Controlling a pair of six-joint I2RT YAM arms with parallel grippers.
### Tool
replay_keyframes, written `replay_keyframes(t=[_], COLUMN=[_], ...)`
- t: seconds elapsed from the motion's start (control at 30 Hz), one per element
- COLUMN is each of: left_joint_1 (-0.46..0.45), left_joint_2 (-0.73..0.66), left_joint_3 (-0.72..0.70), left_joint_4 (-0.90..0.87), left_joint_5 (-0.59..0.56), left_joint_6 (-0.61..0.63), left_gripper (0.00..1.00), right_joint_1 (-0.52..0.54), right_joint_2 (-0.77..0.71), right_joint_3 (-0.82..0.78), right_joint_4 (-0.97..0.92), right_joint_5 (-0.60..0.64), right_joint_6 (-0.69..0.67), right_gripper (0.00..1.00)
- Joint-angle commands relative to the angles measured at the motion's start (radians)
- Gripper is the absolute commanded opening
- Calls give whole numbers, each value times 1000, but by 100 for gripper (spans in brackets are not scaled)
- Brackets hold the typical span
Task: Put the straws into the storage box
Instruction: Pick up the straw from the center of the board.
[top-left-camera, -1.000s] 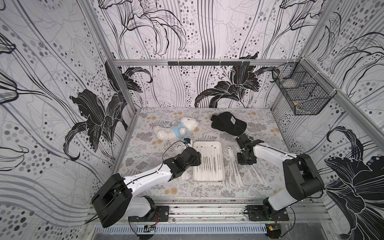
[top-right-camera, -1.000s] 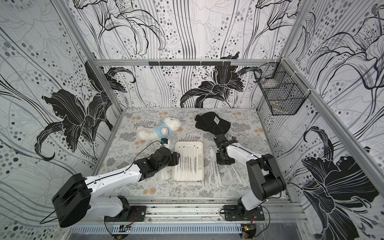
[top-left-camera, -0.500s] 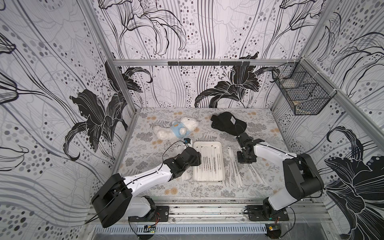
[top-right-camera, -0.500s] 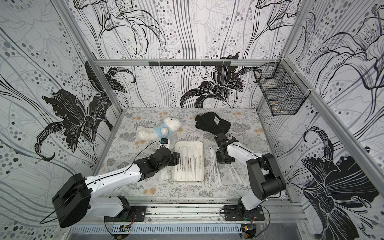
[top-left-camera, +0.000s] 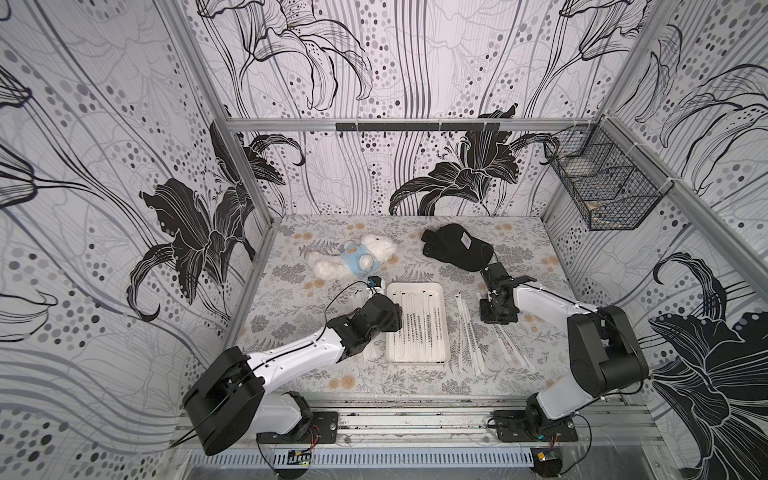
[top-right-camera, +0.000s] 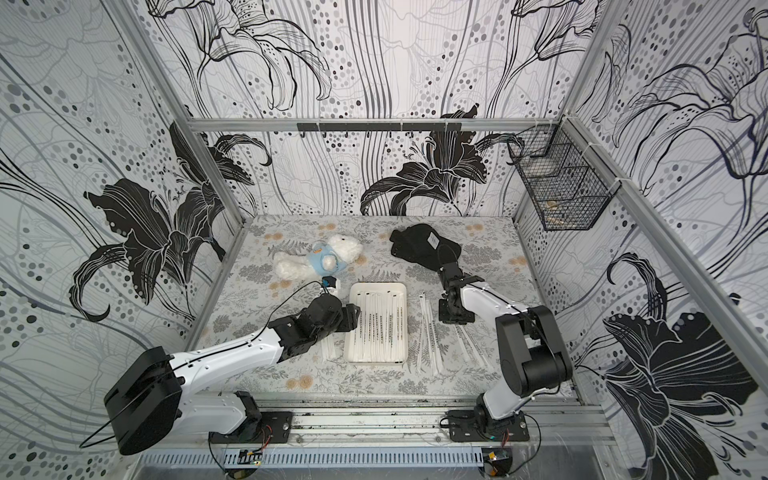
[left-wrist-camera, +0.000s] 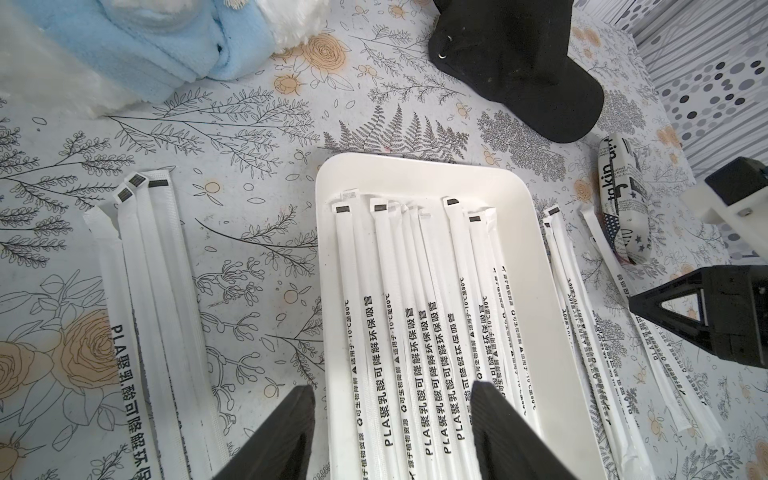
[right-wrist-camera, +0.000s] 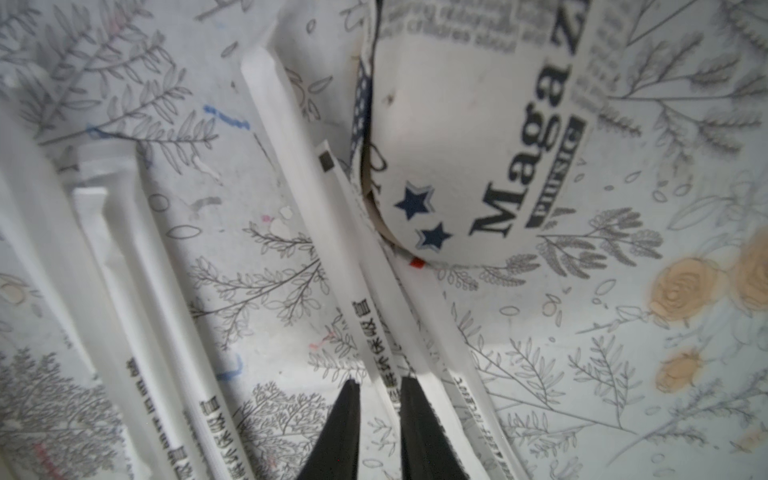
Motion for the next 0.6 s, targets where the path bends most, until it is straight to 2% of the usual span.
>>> replay_keyframes(t=[0.0,0.27,0.57], left_joint_1=[-2,-2,1], left_joint_2=[-12,-11,-8], left_joint_3=[8,6,6], left_joint_4=[20,23,24], left_joint_5=[-22,-24,-29], left_joint_6=[12,13,15], left_gripper=[65,65,65], right_joint_1=[-6,-1,53], right_joint_2=[24,11,-57], right_joint_3=[-22,-38,-24], right_joint_4=[10,6,-22], right_joint_5=[-18,-49,-97], right_joint_6=[-13,0,61], right_gripper=[20,13,7])
